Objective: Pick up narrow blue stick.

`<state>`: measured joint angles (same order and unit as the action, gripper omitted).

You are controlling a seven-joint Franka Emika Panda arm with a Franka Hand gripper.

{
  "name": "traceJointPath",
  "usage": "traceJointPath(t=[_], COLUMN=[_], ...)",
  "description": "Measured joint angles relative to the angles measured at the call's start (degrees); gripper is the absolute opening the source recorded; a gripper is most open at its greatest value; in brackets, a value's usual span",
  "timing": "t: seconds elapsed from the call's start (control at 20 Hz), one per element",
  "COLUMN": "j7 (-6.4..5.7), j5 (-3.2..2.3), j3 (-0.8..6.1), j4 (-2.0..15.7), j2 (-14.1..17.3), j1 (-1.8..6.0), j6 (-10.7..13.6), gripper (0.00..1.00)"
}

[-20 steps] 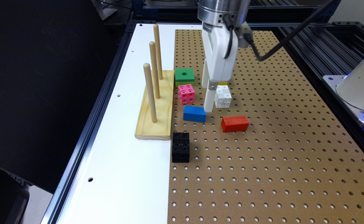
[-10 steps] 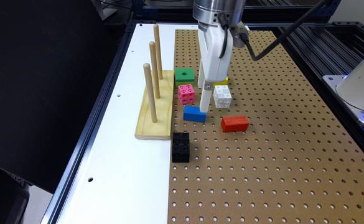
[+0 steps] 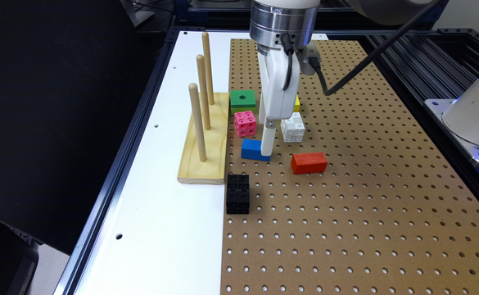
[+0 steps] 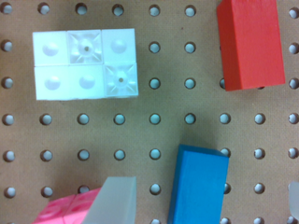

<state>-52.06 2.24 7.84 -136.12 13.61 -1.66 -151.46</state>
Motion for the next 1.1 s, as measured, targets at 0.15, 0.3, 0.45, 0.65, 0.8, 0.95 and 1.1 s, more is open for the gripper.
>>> traceJointPath(t=[0.15, 0.3, 0.45, 0.65, 0.8, 0.95, 1.1], j7=[0.00, 0.00, 0.00, 0.00, 0.00, 0.00, 0.00], j5=[-0.07, -0.18, -0.19, -0.19, -0.21, -0.36, -0.36], j3=[0.00, 0.00, 0.00, -0.01, -0.03, -0.11, -0.11], j4=[0.03, 0.42, 1.09, 1.78, 1.99, 2.10, 2.10], j2=[2.08, 4.27, 4.81, 4.93, 5.11, 7.62, 7.62], j1=[-0.02, -0.02, -0.02, -0.01, -0.01, 0.00, 0.00], j6=[-1.69, -3.66, -3.72, -3.71, -3.70, -5.26, -5.26], gripper=[1.00, 1.00, 1.00, 1.00, 1.00, 0.00, 0.00])
